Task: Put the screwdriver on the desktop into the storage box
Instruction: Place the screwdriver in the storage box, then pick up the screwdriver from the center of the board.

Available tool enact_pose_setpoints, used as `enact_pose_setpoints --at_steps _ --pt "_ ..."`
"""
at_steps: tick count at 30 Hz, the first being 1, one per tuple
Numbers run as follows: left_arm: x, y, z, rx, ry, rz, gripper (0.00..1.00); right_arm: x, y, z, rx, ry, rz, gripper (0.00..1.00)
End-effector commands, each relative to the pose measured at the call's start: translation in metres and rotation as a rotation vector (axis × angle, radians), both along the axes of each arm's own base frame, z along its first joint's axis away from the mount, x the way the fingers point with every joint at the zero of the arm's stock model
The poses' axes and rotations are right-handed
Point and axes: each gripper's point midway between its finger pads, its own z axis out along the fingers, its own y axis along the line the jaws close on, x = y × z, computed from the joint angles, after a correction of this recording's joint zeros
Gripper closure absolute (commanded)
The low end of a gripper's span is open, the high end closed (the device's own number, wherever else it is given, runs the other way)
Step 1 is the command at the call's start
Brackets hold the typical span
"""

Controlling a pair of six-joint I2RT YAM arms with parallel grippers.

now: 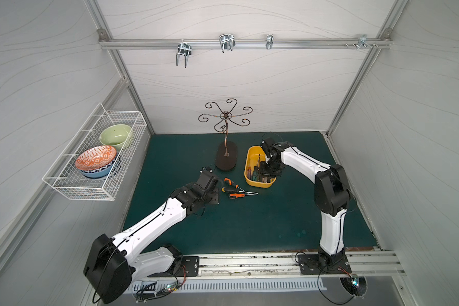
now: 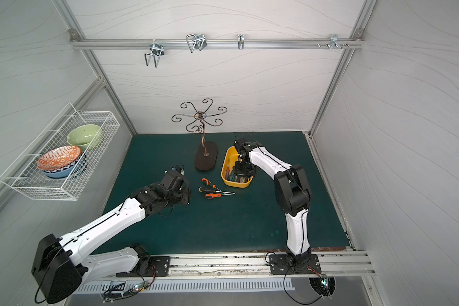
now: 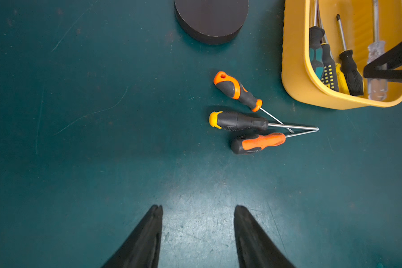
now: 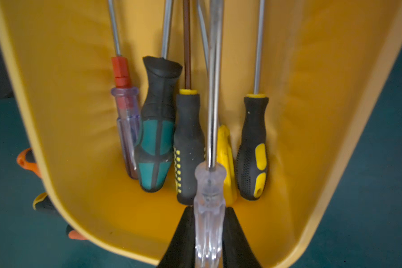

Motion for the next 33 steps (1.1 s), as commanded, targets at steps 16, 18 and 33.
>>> enact_pose_setpoints --at_steps 16,18,33 --pt "0.017 -0.043 0.008 0.026 0.014 -0.297 0.42 -0.003 -0.009 0.085 0.129 -0.294 0.037 0.42" --pt "0.016 -0.052 0.002 0.029 0.041 -0.373 0.42 -0.019 -0.017 0.098 0.167 -0.346 0.033 0.42" --pt "-0.003 -0.092 -0.042 0.179 0.068 -0.928 0.36 -0.141 -0.08 0.108 0.339 -0.488 -0.048 0.45"
